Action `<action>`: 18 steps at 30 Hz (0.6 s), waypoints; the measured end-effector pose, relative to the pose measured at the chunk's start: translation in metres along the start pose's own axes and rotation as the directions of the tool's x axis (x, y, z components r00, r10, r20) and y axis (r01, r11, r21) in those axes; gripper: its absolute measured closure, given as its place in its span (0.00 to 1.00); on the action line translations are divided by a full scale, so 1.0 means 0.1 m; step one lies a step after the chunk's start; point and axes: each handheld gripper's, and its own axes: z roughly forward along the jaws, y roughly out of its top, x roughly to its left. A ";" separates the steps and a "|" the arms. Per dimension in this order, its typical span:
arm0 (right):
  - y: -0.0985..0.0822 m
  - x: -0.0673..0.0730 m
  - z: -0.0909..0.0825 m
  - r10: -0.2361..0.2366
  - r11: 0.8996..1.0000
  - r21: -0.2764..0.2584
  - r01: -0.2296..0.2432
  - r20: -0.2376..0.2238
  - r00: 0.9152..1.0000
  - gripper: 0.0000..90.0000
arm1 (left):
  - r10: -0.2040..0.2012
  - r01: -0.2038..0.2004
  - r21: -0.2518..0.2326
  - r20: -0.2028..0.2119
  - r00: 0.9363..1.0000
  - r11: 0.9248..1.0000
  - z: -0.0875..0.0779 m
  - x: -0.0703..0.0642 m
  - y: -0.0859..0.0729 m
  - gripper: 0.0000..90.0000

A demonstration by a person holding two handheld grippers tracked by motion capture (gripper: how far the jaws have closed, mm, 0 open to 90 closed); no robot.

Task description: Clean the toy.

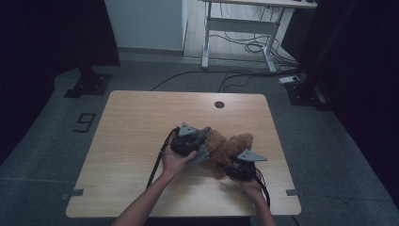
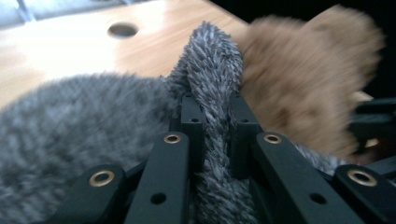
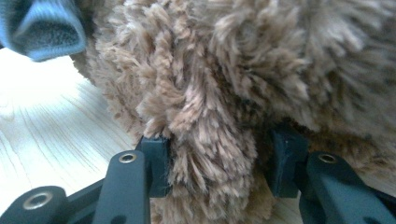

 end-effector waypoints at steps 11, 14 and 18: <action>0.01 0.02 0.01 -0.007 1.000 0.000 0.007 -0.007 1.000 0.57 | -0.021 0.016 -0.061 -0.072 0.997 0.998 -0.46 0.33 -0.20 0.89; 0.01 0.02 0.02 -0.008 1.000 -0.002 0.008 -0.007 1.000 0.57 | -0.064 0.059 -0.070 -0.079 0.995 0.996 -0.52 0.46 -0.28 0.89; 0.01 0.02 0.02 -0.009 1.000 -0.001 0.009 -0.008 1.000 0.57 | -0.064 0.057 -0.076 -0.099 0.993 0.995 -0.56 0.49 -0.35 0.89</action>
